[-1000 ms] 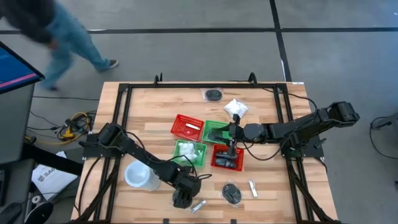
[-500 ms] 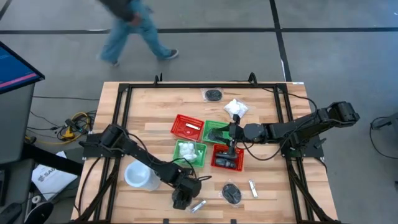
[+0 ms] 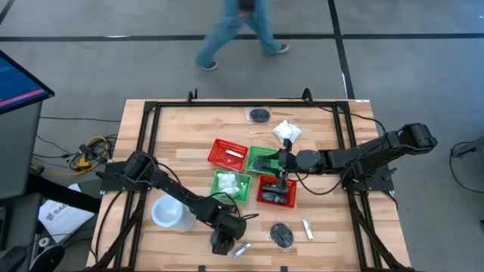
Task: Pick & Place Travel size toiletries
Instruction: Put the black hairbrush into the top right green bin
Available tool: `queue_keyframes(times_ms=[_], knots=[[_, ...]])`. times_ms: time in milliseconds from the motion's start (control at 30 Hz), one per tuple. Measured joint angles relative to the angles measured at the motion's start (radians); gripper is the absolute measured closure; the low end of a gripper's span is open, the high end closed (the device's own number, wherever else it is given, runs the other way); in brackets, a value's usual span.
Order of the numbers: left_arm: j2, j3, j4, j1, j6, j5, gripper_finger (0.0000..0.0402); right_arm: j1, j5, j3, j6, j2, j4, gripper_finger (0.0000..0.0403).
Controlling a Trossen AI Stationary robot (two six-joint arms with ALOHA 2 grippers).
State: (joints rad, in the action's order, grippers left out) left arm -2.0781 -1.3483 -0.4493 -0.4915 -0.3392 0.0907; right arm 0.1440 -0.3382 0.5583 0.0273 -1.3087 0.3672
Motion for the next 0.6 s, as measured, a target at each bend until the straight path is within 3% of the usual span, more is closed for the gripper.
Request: queue_keyframes(times_ms=[167,600], knots=[[-0.001,0.001,0.029,0.0,0.0,0.003,0.0391,0.0,0.0,0.0,0.0,0.0,0.0,0.0237],[0.031,0.009,0.031,0.005,0.012,-0.039,0.0401,0.0,0.0,0.0,0.0,0.0,0.0,0.0242]])
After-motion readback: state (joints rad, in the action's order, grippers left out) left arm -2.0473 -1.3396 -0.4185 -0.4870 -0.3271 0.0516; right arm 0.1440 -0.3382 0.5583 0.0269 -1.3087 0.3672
